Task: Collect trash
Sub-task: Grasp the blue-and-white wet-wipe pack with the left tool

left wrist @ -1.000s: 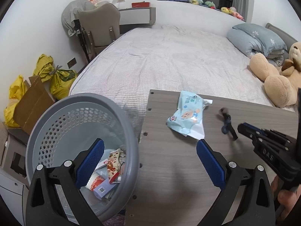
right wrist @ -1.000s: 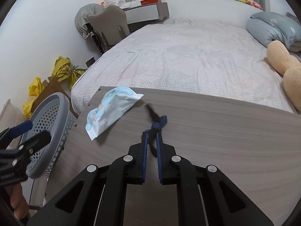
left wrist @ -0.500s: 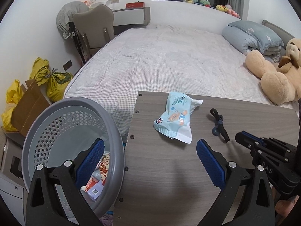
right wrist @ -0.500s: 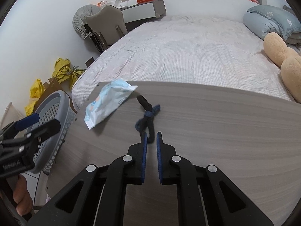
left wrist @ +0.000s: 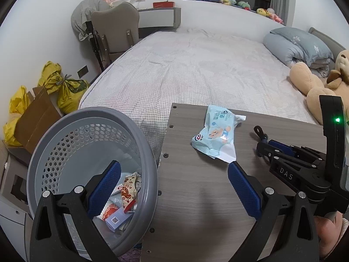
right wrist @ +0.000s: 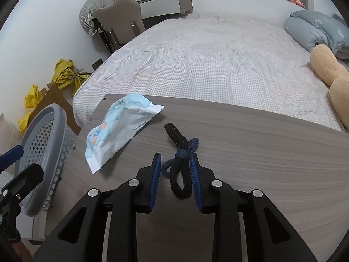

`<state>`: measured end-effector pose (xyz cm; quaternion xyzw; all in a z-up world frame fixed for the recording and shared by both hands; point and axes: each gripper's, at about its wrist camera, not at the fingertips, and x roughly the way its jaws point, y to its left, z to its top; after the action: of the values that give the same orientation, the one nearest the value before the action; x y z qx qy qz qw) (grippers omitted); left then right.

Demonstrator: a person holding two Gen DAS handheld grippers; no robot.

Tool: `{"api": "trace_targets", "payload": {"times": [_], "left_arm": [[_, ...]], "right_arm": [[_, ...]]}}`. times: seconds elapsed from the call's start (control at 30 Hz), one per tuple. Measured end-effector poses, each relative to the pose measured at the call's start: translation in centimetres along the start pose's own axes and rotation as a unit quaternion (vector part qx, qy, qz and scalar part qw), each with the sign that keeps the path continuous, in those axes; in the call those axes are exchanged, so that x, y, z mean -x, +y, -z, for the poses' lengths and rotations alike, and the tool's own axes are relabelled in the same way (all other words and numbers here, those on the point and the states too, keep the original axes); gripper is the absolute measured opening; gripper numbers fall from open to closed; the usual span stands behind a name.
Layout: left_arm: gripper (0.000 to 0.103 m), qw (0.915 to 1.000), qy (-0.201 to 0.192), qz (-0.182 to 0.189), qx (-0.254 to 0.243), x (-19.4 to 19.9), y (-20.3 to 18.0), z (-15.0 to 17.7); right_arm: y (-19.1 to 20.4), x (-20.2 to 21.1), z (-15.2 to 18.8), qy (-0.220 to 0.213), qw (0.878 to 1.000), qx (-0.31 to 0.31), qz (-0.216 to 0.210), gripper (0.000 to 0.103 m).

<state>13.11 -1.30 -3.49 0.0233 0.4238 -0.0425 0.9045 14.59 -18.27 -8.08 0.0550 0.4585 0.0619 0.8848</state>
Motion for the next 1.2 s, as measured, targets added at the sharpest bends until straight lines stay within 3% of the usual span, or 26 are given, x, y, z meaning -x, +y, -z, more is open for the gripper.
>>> {"api": "trace_targets", "payload": {"times": [0.13, 0.37, 0.73, 1.2], "left_arm": [[0.097, 1.0, 0.001, 0.002, 0.0, -0.2, 0.0, 0.0], [0.097, 1.0, 0.006, 0.005, -0.004, -0.8, -0.3, -0.1], [0.097, 0.9994, 0.016, 0.022, -0.022, -2.9, -2.4, -1.7], [0.097, 0.9963, 0.056, 0.038, -0.053, -8.4, -5.9, -3.8]], "right_arm": [[0.6, -0.6, 0.1, 0.001, 1.0, 0.015, 0.016, 0.027], [0.3, -0.1, 0.3, -0.011, 1.0, 0.016, 0.01, 0.013], [-2.7, 3.2, 1.4, -0.034, 0.999, -0.029, -0.018, 0.013], [-5.7, 5.2, 2.8, -0.044, 0.996, -0.066, -0.033, 0.013]]}}
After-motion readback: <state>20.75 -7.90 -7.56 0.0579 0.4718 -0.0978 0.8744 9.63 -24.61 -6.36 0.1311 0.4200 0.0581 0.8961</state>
